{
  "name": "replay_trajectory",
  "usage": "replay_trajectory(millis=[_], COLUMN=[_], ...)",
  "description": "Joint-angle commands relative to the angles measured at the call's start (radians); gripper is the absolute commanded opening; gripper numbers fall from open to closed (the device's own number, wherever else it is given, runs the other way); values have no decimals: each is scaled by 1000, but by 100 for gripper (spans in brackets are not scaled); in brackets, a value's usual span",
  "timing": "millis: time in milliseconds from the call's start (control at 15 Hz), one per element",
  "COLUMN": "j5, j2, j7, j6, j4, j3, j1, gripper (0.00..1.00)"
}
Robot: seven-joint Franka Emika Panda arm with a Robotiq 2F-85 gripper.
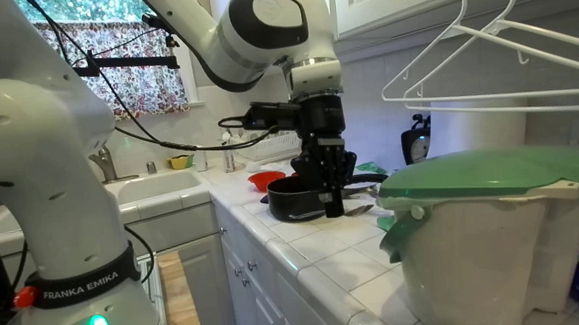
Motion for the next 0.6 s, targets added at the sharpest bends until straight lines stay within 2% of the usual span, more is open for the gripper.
replay_trajectory(millis=[0,200,533], j5=[56,15,-10], j2=[13,27,43], j7=[-48,-35,-4], j6=[-60,-8,144], j4=[3,13,38], j3=[20,31,26], j1=[55,64,32], gripper=[3,3,3])
